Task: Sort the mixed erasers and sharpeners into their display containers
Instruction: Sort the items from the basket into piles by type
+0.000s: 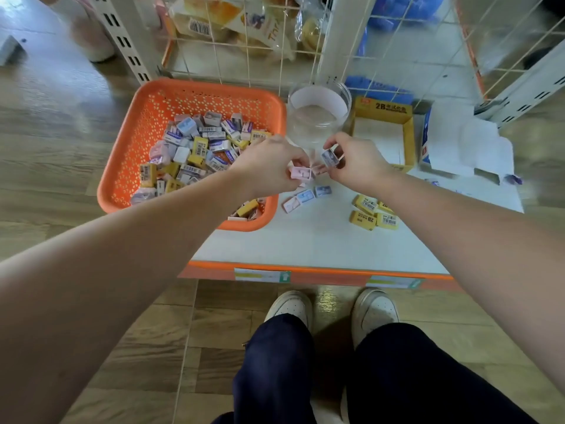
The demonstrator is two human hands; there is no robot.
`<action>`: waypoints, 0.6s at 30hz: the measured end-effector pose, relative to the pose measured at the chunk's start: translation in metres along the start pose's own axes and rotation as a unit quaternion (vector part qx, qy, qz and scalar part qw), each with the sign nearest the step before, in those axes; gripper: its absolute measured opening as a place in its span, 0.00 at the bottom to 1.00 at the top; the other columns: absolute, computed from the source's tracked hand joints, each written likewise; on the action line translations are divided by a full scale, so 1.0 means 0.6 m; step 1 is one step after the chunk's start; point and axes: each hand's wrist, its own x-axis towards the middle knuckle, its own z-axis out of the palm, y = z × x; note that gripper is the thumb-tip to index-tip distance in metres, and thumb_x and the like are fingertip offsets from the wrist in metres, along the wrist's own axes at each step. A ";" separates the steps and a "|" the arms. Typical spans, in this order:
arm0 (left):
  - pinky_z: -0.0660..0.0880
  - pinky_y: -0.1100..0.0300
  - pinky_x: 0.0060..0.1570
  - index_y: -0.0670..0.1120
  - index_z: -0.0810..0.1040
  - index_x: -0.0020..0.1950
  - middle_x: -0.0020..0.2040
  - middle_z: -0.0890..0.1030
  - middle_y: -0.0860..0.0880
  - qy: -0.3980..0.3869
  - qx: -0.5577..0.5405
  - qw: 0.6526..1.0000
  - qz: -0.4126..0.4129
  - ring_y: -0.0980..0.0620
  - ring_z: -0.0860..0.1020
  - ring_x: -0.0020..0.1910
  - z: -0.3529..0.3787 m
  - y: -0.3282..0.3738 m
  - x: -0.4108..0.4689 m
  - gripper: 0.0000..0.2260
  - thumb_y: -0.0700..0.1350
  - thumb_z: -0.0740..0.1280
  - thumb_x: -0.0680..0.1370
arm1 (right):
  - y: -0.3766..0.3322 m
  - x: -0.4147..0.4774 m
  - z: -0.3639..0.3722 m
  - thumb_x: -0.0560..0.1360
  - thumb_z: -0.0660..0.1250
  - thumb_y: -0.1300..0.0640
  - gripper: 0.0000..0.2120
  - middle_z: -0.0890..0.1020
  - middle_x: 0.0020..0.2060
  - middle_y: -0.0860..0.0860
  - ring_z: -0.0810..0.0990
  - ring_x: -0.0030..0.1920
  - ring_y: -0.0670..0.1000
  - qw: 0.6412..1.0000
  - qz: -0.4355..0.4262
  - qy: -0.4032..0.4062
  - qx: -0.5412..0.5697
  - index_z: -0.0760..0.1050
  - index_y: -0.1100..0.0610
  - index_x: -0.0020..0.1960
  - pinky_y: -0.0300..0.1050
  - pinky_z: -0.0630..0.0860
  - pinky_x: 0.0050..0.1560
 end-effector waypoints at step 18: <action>0.63 0.49 0.59 0.56 0.74 0.61 0.53 0.78 0.50 0.034 0.087 0.995 -0.033 0.48 0.64 0.64 0.037 0.024 0.020 0.17 0.54 0.68 0.73 | 0.028 -0.014 0.026 0.74 0.64 0.66 0.21 0.80 0.52 0.51 0.79 0.51 0.52 0.996 0.051 -0.011 0.076 0.74 0.50 0.63 0.36 0.71 0.51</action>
